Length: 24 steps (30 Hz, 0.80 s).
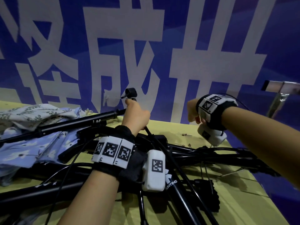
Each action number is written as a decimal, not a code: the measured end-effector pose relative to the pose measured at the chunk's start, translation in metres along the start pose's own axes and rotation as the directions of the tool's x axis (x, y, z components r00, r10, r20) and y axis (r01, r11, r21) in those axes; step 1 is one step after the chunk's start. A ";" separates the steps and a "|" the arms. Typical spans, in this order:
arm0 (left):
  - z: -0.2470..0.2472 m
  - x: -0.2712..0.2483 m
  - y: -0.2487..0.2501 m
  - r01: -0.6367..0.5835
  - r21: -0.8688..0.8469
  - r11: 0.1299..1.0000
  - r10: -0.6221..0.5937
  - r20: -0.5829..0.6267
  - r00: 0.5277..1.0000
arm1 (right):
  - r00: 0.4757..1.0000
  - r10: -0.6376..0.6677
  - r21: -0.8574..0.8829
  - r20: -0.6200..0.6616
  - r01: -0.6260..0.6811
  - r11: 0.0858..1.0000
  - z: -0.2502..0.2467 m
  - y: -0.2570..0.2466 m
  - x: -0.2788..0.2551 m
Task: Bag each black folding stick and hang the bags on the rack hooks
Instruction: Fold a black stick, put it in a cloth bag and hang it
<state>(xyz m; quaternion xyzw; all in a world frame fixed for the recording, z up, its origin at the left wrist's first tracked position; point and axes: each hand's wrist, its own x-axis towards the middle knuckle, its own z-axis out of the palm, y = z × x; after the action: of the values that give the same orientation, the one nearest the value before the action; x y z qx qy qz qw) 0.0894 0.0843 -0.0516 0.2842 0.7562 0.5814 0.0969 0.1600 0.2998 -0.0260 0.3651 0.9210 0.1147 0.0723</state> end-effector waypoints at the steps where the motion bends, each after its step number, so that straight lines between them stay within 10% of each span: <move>1: 0.000 0.000 0.002 -0.007 -0.034 0.999 0.007 -0.014 1.000 | 0.999 0.007 0.034 -0.037 -0.006 0.999 -0.013 0.001 -0.012; 6: -0.005 0.001 0.003 -0.012 -0.247 0.969 -0.008 -0.082 0.997 | 0.970 0.007 0.354 -0.241 0.081 0.932 -0.065 -0.014 -0.067; 10: -0.010 -0.003 0.005 0.034 -0.496 0.868 -0.114 -0.132 0.985 | 0.926 -0.004 0.681 -0.377 0.280 0.676 -0.076 -0.030 -0.102; 24: -0.041 -0.002 0.019 0.012 -0.608 0.794 -0.045 -0.039 0.998 | 0.809 0.073 0.789 -0.584 0.544 0.285 -0.076 -0.112 -0.104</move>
<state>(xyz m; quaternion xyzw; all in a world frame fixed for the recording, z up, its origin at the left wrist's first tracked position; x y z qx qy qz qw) 0.0775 0.0523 -0.0213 0.2116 0.5361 0.7987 0.1725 0.1454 0.1367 0.0225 0.1435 0.8385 -0.3587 -0.3843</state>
